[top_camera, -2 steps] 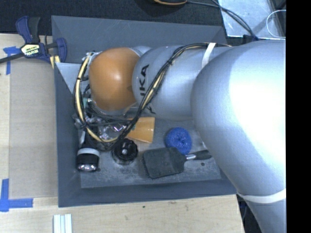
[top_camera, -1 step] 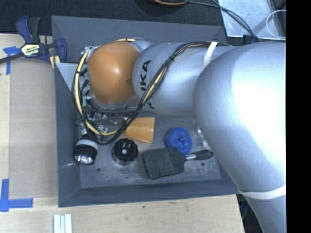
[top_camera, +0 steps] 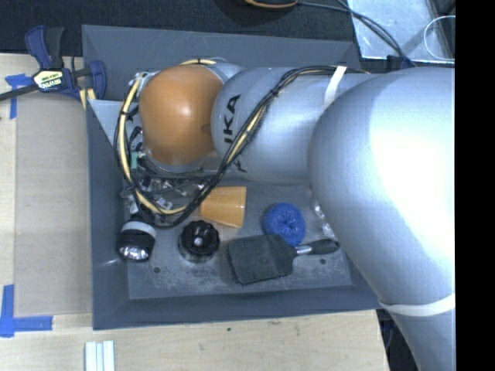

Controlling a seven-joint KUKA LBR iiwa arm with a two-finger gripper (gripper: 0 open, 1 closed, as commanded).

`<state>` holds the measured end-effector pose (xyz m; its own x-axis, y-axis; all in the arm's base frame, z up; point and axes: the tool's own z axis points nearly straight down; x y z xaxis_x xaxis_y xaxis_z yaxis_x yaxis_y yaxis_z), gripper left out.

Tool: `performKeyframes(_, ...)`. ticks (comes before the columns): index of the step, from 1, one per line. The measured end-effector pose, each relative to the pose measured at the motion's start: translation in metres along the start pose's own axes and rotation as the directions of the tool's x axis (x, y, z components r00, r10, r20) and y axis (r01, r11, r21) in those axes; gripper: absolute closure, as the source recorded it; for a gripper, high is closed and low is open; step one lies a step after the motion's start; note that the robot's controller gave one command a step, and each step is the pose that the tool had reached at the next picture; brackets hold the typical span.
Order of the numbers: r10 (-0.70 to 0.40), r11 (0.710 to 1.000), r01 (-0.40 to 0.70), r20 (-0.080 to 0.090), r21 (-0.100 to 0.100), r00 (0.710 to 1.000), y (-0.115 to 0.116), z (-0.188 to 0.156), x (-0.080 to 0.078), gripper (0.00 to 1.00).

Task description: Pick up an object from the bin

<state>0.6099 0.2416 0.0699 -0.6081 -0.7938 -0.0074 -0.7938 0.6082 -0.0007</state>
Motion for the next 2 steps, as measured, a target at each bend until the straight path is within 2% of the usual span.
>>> performKeyframes(1,-0.015,1.000,0.015,-0.004,-0.003,1.000,0.001,-0.005,0.001,1.00)
performKeyframes(2,-0.008,1.000,0.008,-0.008,-0.005,1.000,0.001,-0.025,0.002,1.00)
